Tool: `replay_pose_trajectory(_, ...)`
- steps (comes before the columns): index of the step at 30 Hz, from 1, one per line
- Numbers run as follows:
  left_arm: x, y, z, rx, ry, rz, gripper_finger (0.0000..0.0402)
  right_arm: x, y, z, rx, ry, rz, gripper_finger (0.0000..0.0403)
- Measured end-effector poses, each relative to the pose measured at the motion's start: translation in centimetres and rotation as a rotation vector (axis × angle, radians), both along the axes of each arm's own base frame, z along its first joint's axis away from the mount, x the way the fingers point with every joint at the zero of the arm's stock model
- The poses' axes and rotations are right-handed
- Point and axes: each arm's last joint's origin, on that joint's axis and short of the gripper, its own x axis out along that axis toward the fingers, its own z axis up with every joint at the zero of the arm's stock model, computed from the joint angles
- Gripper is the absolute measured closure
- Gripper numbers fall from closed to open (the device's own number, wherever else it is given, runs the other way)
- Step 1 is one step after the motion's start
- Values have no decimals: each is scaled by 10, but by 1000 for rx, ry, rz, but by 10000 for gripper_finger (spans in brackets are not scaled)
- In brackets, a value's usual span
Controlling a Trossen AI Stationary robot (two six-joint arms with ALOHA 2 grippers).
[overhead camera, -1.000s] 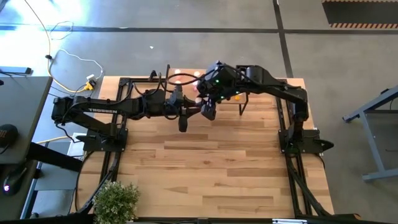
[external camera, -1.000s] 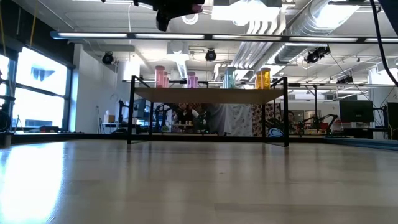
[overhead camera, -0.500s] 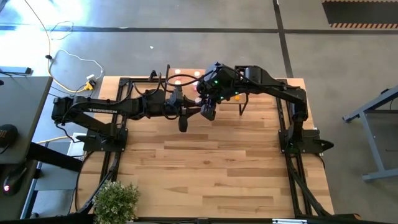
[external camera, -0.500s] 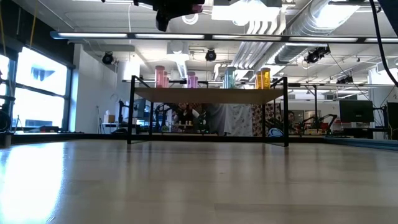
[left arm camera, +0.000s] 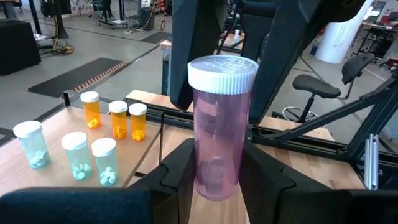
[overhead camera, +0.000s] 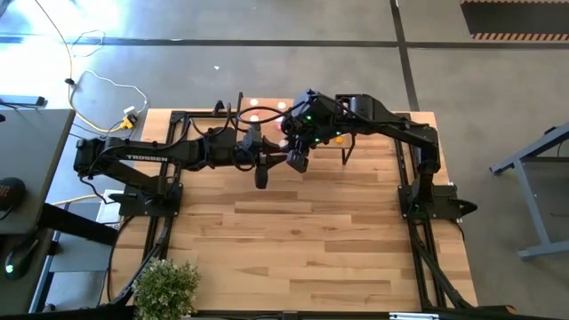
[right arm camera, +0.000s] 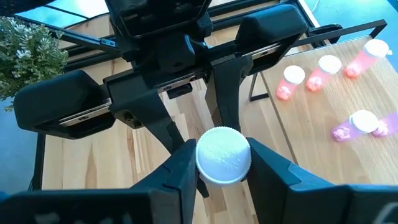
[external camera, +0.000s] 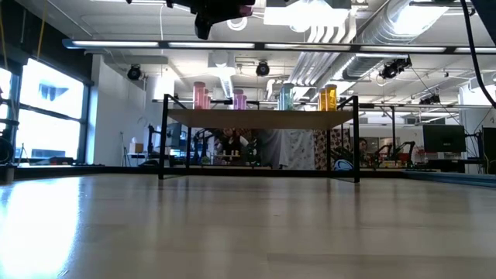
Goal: Pick and place medicine bottles onto shelf by color
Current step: Put the violet pill bottle on the shelf aligned with the other violet pill bottle
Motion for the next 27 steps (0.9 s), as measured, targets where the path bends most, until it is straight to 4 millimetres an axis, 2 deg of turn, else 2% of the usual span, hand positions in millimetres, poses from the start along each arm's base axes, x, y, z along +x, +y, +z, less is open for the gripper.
replay_pose_trajectory(4, 0, 0, 0, 15, 5, -18, 281, 0, -1, 0, 8, -1, -10, 300)
replay_pose_trajectory(12, 0, 0, 0, 48, 17, -16, 185, -1, -5, 0, -19, 6, -55, 300)
replay_pose_trajectory(16, 0, 1, 0, 56, 20, 33, 151, -5, -12, 3, -26, 5, -83, 300)
replay_pose_trajectory(20, -7, 6, 4, 59, 22, 72, 139, -12, -23, 6, -35, 9, -106, 300)
replay_pose_trajectory(27, -28, 16, 13, 53, 45, 122, 141, -30, -45, 16, -82, -5, -133, 300)
